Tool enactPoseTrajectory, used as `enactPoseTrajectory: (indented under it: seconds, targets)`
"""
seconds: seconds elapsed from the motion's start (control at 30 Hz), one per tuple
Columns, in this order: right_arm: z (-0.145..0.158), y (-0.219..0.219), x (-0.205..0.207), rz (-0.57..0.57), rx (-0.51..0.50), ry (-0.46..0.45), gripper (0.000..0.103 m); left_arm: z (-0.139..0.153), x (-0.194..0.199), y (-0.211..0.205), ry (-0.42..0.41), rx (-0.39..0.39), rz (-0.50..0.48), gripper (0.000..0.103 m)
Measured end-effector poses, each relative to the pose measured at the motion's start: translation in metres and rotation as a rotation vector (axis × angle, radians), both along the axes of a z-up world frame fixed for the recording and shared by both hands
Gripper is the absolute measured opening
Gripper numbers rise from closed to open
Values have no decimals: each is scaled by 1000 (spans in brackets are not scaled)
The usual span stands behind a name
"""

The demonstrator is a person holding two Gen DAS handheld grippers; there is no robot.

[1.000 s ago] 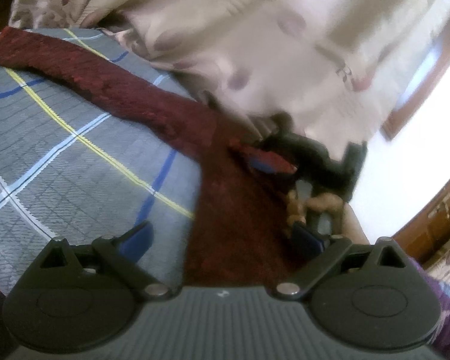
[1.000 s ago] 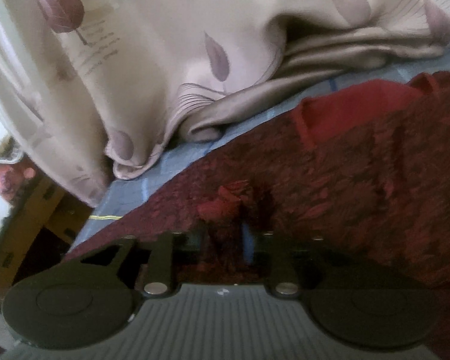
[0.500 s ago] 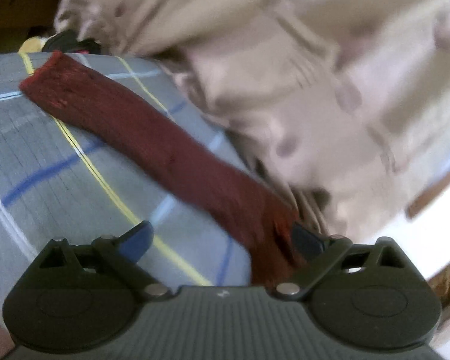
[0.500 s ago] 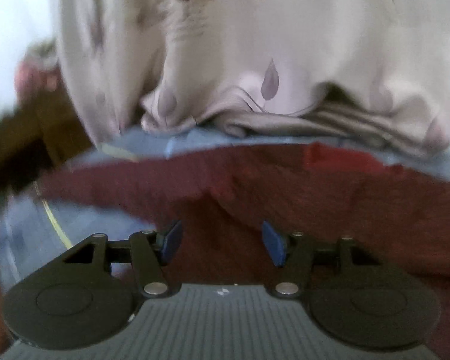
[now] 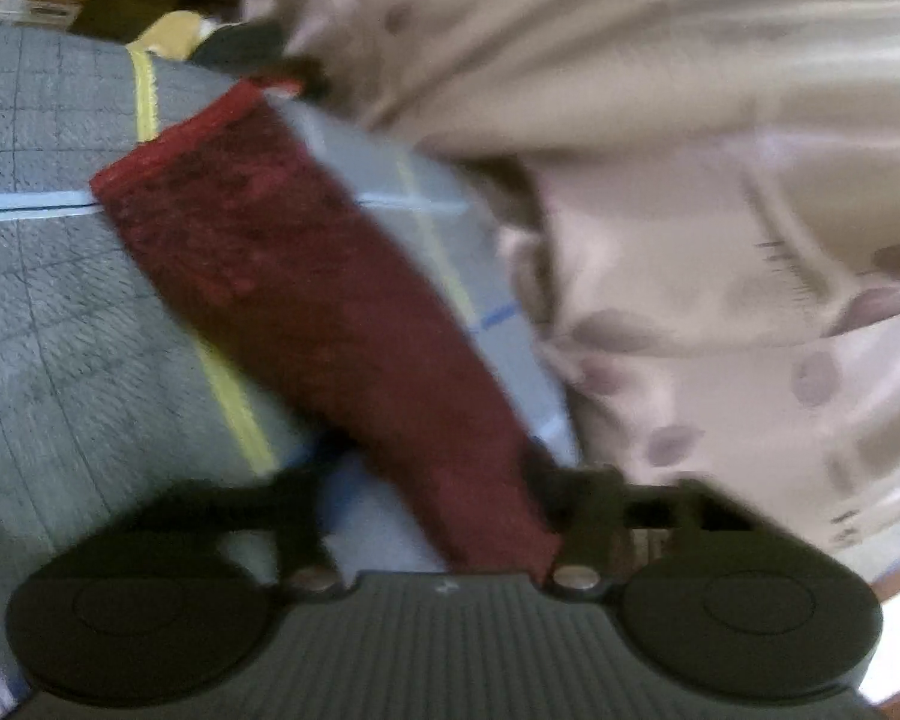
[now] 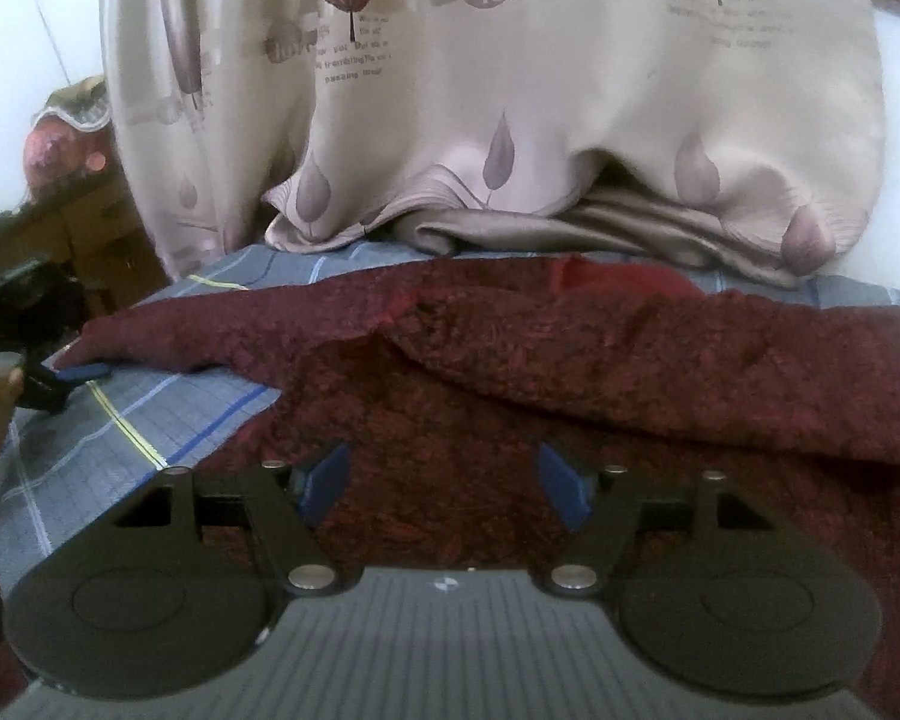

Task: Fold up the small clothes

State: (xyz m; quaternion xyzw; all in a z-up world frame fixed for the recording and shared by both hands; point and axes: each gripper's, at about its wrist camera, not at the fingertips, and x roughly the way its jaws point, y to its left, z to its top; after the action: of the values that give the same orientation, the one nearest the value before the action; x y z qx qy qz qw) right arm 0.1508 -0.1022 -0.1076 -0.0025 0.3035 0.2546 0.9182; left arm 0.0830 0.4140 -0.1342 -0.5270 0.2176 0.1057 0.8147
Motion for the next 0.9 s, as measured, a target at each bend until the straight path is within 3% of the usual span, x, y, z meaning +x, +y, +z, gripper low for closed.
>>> enactPoseTrajectory:
  seconds: [0.03,0.07,0.13,0.23,0.43,0.67,0.9]
  targets:
    - [0,-1,-2,2,3,2,73,-7,2,4,16,-21,10,12]
    - [-1,-1,-3,3,8,5,73,-14,1,7,20,-45,24,7]
    - [-3,-2,-6,4,18,10,73,-16,1,11,-21,-40,29,7]
    - [-2,-4,-10,-2,21,8,73,-1,7,4,-36,67,16,6]
    - [13,-29,-18,-65,98,-3,73,64,24,-31,-136,237,-25,6]
    - [17,-84,-21,-207,221,34,73,136,65,-116,-248,384,-194,6]
    - [14,-135,-26,-306,303,48,73,152,108,-225,-270,511,-402,6]
